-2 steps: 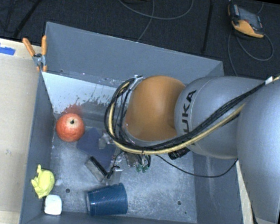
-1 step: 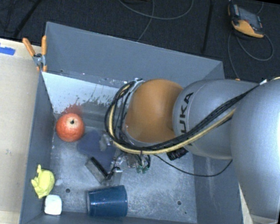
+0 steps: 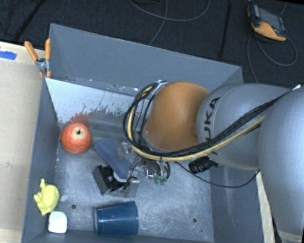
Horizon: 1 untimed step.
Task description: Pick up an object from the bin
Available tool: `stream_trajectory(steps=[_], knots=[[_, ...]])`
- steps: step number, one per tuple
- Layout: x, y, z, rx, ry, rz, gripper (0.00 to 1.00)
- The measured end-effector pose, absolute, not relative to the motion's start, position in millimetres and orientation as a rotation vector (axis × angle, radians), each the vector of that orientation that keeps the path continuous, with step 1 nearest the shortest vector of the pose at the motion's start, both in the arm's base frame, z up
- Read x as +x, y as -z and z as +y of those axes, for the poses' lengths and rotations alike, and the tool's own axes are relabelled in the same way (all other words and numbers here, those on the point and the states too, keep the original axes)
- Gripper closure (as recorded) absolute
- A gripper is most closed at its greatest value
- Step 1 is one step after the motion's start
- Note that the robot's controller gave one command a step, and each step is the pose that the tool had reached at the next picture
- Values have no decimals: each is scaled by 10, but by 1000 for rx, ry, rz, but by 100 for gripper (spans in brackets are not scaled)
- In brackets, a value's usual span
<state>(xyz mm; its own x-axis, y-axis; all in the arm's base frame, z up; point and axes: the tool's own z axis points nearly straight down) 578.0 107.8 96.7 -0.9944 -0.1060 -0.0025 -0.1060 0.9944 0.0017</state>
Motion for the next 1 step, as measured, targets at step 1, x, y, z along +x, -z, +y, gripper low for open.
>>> stream_trajectory(steps=[1], knots=[[5935, -809, 1065, 282, -6, 3124, 100]])
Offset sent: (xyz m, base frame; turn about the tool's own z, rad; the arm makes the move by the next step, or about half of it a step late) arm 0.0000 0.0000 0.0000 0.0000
